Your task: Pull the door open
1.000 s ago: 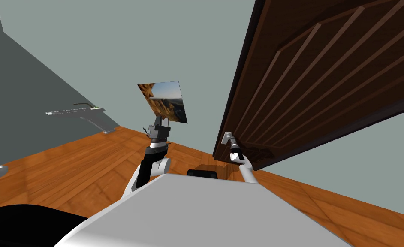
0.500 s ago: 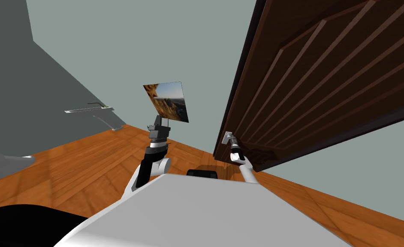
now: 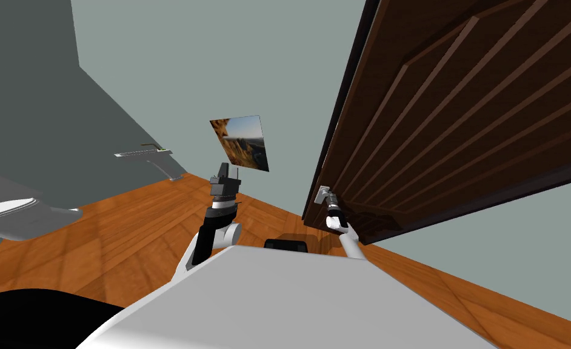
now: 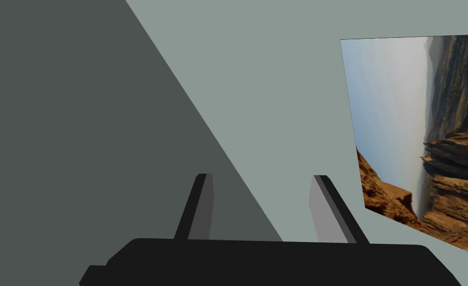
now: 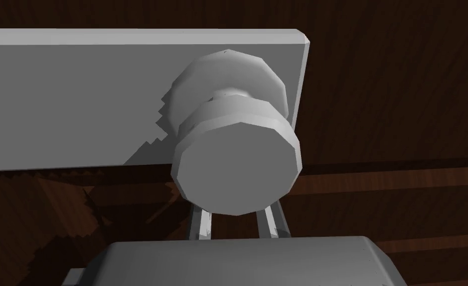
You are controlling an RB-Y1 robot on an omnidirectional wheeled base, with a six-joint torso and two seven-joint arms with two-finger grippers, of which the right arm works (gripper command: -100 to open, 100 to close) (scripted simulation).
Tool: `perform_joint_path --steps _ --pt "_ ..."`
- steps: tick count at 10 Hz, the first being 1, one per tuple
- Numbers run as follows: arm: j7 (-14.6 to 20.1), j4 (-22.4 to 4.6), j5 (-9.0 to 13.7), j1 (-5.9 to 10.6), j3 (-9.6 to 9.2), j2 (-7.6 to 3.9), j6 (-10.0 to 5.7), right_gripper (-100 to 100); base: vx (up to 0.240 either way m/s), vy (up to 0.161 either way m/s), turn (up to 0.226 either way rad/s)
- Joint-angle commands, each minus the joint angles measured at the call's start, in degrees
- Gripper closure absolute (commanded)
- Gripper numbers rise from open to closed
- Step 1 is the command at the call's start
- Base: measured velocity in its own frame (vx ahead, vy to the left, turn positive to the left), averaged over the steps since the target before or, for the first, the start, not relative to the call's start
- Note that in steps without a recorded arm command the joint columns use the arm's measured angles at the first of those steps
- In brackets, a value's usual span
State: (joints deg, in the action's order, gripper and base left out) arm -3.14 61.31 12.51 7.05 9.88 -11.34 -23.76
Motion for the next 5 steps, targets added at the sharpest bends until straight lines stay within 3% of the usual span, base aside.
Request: perform_joint_path --steps 1,2,3,4,5 --pt "2.86 0.06 2.28 0.51 -1.29 0.27 -0.40 100 -0.063 -0.034 0.128" --pt "3.53 0.06 2.28 0.51 -1.29 0.27 -0.40 100 -0.041 -0.029 0.062" --pt "5.40 0.03 4.32 0.44 -1.44 -0.02 -0.46 100 -0.047 -0.016 0.075" --pt "5.92 0.03 4.32 0.44 -1.44 -0.02 -0.46 100 -0.045 -0.015 0.063" --pt "7.85 0.01 6.37 0.36 -1.59 -0.32 -0.52 100 -0.056 -0.022 0.101"
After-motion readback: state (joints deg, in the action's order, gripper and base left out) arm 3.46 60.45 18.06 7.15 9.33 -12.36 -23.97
